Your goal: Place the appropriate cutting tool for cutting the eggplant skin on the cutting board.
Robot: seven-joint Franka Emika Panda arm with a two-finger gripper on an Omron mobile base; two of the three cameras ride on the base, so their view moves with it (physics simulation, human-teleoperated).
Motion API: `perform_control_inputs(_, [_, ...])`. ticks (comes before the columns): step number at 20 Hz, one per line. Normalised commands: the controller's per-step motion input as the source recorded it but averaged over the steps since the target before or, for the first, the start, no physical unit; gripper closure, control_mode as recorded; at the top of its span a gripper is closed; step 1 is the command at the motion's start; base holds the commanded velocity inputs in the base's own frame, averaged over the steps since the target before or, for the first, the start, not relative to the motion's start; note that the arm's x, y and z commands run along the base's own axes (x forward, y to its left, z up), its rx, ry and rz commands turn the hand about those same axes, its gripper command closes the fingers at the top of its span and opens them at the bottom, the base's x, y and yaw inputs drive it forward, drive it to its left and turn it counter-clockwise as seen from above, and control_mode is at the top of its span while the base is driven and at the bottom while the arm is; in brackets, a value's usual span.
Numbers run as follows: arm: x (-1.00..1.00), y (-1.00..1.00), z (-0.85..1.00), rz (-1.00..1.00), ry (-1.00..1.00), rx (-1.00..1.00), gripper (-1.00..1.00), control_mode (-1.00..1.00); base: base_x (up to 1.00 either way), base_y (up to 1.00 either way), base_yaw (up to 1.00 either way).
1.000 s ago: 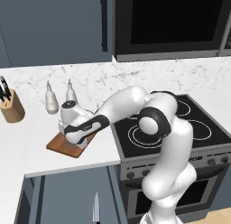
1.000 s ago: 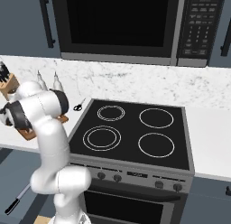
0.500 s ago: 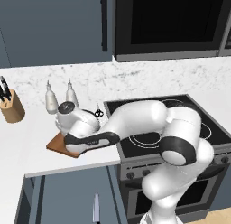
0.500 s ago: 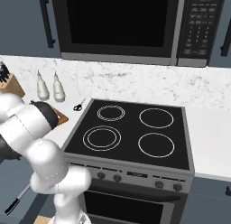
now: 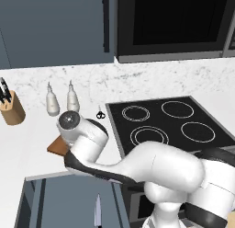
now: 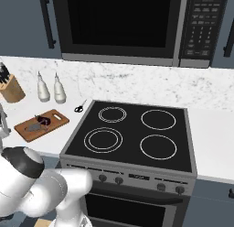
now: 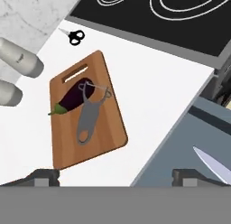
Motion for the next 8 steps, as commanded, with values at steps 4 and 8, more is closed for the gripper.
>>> perform_control_inputs(4, [-0.52, -0.41, 0.87, 0.00, -0.05, 0.00, -1.00, -1.00, 0.00, 0.00, 0.00])
perform_control_inputs(8, [-0.51, -0.54, 0.91, 0.00, -0.02, 0.00, -1.00, -1.00, 0.00, 0.00, 0.00])
